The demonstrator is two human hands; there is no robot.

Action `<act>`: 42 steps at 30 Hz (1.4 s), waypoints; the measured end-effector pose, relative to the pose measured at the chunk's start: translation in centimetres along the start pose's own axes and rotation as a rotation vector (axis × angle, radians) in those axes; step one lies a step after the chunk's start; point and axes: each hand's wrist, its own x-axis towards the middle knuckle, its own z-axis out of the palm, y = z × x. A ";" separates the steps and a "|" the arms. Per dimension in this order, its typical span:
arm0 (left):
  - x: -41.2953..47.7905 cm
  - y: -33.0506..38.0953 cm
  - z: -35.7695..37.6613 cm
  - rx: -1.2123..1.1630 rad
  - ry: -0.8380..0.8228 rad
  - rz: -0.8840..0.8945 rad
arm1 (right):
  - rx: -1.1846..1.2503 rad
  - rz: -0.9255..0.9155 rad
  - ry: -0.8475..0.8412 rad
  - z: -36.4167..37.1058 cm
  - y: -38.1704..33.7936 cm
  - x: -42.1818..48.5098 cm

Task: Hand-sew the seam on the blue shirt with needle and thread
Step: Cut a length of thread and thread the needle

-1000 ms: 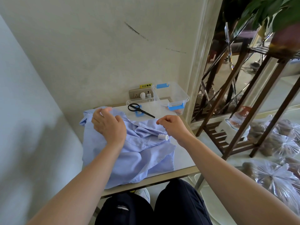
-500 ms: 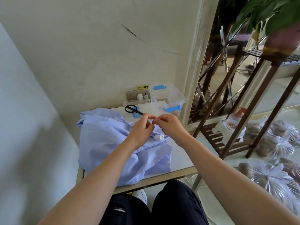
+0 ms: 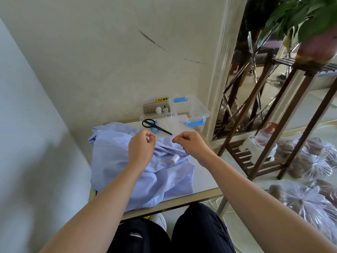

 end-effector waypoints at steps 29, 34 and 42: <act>-1.5 1.2 0.2 -0.262 -0.380 0.086 | -0.039 -0.027 -0.005 1.3 -0.5 -0.1; -1.1 0.3 0.3 -0.065 -0.287 0.108 | -0.013 -0.034 -0.008 1.1 -0.4 0.0; -0.2 -2.1 -0.8 0.051 0.030 -0.008 | -0.041 -0.002 -0.011 1.2 0.4 0.2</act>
